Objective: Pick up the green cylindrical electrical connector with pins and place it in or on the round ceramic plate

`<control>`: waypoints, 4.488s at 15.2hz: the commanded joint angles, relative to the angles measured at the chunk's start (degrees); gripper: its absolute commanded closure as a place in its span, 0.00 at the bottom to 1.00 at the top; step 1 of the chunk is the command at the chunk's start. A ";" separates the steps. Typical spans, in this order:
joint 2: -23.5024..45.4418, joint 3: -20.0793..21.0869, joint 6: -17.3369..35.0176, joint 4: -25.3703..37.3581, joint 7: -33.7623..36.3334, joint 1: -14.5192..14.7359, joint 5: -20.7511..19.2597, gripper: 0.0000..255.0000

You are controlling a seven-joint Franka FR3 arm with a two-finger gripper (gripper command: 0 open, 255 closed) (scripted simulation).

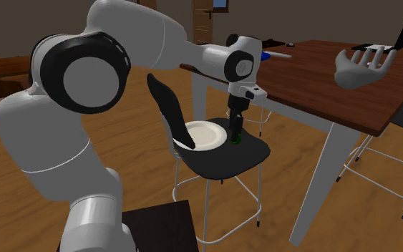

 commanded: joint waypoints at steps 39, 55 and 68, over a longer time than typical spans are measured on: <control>11.85 2.13 -0.22 11.37 9.36 2.14 -5.04 1.00; 3.60 6.29 -4.58 8.57 16.32 6.12 -0.26 1.00; 1.73 9.18 2.48 0.12 21.00 8.84 1.54 1.00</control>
